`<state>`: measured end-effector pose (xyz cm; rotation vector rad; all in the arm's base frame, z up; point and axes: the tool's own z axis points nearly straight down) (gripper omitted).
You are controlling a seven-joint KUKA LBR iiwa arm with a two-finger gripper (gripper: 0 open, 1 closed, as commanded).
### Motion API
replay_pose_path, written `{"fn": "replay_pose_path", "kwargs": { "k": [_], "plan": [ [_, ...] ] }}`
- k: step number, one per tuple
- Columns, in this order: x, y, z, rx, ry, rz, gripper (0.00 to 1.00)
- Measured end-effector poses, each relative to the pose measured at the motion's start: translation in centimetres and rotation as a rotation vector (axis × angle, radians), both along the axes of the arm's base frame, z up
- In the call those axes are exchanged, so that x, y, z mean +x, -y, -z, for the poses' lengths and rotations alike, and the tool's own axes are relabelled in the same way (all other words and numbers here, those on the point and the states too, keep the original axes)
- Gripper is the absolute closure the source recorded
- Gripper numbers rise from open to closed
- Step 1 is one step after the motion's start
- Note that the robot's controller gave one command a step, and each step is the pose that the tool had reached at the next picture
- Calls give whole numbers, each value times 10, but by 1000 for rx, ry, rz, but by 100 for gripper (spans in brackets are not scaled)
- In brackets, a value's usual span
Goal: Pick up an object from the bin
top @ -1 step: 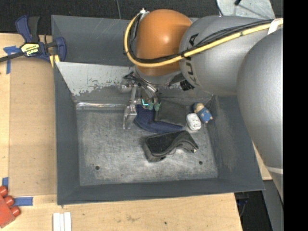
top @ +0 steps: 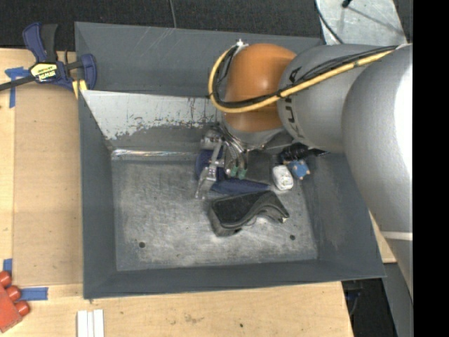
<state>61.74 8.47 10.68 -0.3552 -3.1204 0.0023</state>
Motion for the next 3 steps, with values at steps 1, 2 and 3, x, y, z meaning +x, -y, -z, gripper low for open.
{"fn": "replay_pose_path", "kwargs": {
  "k": [1, 2, 3],
  "plan": [
    [7, 40, 28, 5, -4, 28, 0],
    [10, 44, 27, 4, 9, 34, 100],
    [0, 47, -67, 2, 12, 52, 100]
  ]
}}
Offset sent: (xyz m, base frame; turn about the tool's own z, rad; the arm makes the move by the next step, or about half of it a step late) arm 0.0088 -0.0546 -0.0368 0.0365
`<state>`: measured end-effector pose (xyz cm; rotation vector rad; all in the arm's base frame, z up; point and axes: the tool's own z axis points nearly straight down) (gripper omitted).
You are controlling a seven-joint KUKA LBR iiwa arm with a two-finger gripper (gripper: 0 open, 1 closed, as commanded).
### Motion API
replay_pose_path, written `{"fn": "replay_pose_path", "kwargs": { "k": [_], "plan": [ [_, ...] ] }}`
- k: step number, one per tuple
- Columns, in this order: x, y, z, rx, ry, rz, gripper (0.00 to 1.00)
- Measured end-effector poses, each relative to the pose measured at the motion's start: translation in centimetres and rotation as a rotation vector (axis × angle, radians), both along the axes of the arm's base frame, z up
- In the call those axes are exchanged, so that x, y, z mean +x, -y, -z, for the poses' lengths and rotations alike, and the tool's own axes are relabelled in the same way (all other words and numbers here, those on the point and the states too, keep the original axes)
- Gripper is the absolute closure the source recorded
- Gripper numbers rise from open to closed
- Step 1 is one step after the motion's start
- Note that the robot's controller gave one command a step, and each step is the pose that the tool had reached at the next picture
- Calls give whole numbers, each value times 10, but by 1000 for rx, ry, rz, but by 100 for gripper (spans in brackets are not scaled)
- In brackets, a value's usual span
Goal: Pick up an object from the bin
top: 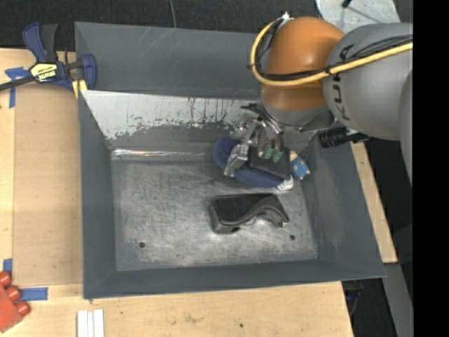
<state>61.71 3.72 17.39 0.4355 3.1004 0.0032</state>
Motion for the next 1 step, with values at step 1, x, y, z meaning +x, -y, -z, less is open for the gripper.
{"fn": "replay_pose_path", "kwargs": {
  "k": [1],
  "plan": [
    [-6, 4, -44, 0, -2, -1, 100]
  ]
}}
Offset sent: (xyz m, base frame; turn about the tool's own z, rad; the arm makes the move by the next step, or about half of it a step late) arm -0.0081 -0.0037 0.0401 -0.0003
